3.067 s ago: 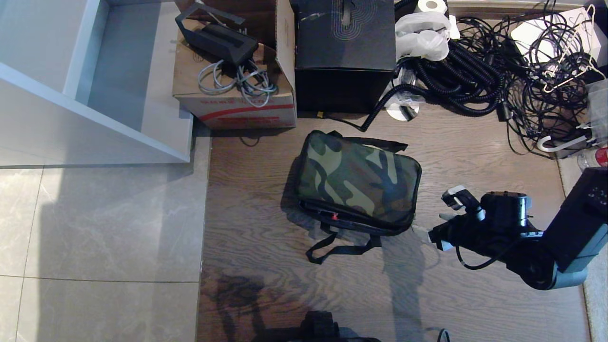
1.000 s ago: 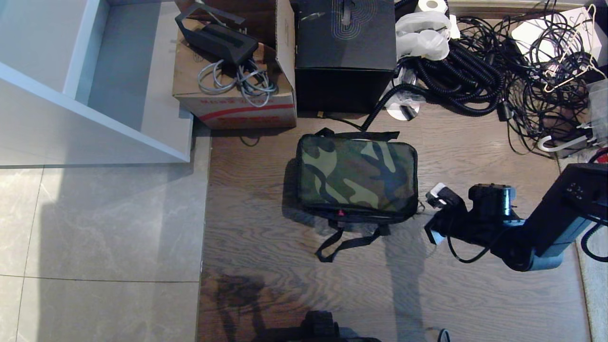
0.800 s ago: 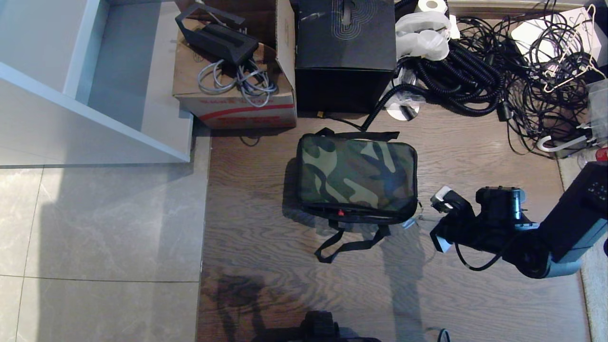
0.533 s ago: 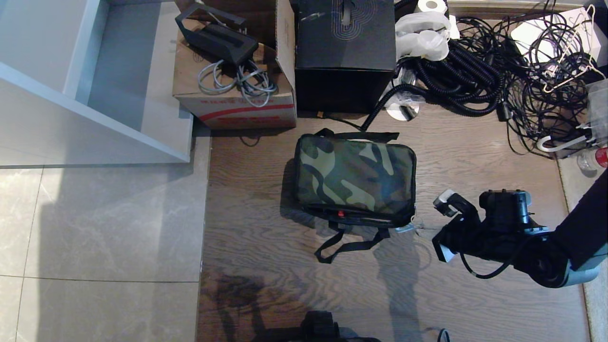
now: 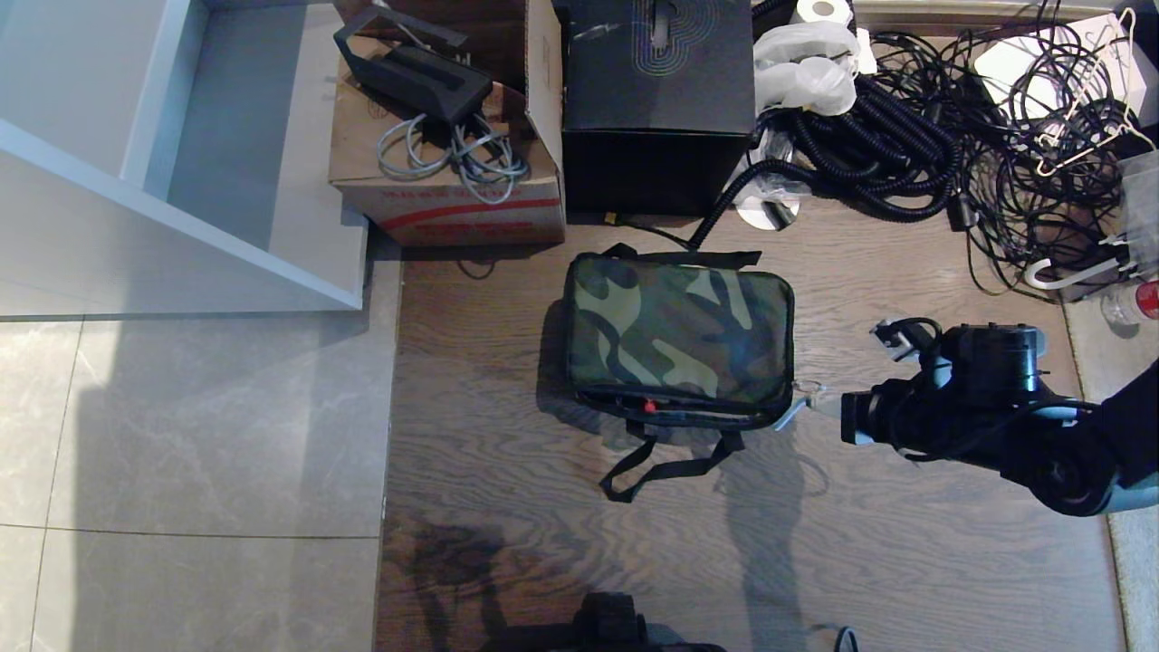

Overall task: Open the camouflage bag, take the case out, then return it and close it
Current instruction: Open the top of the storage box

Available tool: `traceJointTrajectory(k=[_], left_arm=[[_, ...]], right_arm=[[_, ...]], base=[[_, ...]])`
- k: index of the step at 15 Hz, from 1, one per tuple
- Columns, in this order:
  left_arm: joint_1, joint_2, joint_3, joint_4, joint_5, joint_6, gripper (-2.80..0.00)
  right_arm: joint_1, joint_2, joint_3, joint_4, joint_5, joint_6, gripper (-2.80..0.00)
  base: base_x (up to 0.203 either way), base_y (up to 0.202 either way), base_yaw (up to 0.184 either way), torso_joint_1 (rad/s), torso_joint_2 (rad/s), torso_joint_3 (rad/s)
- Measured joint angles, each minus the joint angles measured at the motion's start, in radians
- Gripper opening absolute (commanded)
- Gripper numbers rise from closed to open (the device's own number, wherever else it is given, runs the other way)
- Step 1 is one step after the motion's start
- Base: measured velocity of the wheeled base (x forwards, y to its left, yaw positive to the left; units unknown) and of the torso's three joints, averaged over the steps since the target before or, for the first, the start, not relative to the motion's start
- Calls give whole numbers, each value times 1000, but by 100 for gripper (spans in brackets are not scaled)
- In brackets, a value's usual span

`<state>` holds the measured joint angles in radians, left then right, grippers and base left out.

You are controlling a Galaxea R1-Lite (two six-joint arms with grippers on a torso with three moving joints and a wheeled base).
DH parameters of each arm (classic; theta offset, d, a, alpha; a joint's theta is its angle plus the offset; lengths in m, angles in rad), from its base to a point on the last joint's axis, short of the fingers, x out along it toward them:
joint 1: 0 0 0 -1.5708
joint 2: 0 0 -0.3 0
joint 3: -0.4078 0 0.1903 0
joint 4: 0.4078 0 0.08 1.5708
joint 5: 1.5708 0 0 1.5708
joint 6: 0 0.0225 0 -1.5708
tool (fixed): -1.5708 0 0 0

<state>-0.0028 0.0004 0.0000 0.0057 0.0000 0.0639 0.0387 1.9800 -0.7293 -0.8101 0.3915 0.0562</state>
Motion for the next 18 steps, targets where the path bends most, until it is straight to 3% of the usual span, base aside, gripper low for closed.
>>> traceJointTrajectory(k=[2,4,18], left_arm=[[-1,0,0,0,0,0,-280],[0,0,0,0,0,0,-280],[-1,0,0,0,0,1,-280]], right_arm=[[-23,-3,-35,-1,-1,118,-280],[-46,-5,-63,2,-9,177,-280],[-69,101,-311,5,-8,163,-280]], base=[[0,0,0,0,0,0],[0,0,0,0,0,0],[0,0,0,0,0,0]])
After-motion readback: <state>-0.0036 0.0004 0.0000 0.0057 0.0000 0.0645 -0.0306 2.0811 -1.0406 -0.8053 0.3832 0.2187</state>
